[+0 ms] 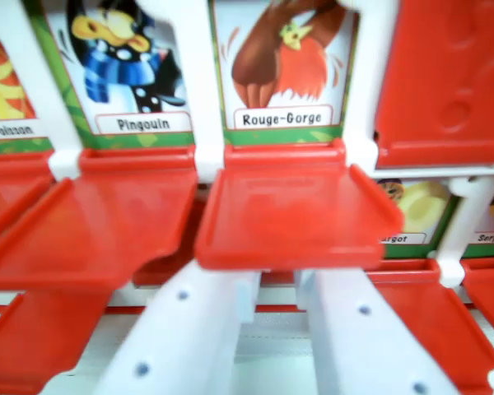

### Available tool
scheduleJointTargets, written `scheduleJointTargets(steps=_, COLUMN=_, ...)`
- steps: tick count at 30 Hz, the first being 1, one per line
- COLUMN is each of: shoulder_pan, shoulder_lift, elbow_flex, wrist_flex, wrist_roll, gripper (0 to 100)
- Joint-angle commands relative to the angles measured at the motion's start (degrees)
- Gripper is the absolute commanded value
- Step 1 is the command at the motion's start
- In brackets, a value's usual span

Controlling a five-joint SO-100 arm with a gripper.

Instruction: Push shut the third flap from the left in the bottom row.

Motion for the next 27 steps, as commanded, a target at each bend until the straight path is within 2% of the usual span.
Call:
scheduleJointTargets(steps=1, shoulder_pan=0.35, shoulder_lift=1.05, elbow_flex=-6.5, wrist_flex=-1.49, wrist_roll=-0.35, gripper=0)
scheduleJointTargets(steps=17, shoulder_pan=0.97, shoulder_lift=-2.9, elbow_flex=-10.11, wrist_flex=-1.05, wrist_roll=-0.7, gripper=0)
scheduleJointTargets(steps=27, shoulder_pan=0.62, shoulder_lift=4.48, elbow_flex=-8.53, wrist_flex=3.78, wrist_roll=-0.44, gripper=0)
